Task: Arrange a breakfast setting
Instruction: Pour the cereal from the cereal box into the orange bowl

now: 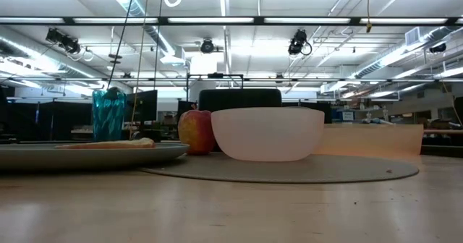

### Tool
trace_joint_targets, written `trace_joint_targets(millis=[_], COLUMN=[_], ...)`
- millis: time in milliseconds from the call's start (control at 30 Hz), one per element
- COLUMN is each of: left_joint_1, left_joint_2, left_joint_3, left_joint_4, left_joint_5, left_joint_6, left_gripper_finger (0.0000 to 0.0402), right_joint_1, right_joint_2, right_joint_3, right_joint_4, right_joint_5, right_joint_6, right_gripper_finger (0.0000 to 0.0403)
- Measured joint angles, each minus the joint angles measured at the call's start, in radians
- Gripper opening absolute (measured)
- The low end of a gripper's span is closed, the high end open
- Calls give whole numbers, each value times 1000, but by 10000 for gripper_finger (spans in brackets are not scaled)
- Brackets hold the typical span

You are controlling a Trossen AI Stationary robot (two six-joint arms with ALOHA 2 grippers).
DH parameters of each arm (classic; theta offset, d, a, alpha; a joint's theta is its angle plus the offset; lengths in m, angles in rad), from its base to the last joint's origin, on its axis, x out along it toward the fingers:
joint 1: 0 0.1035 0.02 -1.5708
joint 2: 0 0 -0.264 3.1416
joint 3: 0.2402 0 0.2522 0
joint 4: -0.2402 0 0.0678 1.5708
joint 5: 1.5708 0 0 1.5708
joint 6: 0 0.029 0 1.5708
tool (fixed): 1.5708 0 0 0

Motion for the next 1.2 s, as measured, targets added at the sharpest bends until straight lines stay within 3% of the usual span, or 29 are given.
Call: trace_joint_targets(millis=[267,367,500,667,733,867,1200], left_joint_1=[-2,-1,-2,-2,-1,-1,0], left_joint_2=[69,99,130,149,155,170,195], left_joint_3=[-31,-31,-31,-31,-31,-31,-30], left_joint_4=[21,24,35,55,83,148,322], left_joint_5=[-1,5,43,53,67,79,42], left_joint_6=[57,63,116,152,160,182,289], left_gripper_finger=[212,200,147,33,12,7,3], right_joint_1=[-4,-4,-12,-17,-17,-15,-1], right_joint_2=[0,0,1,1,1,1,58], right_joint_3=[0,0,0,0,0,0,1], right_joint_4=[21,21,21,16,17,21,16], right_joint_5=[-31,-117,-288,-407,-410,-375,-358], right_joint_6=[-9,-9,-11,-36,-38,-38,2], right_gripper_finger=[302,302,297,277,269,268,316])
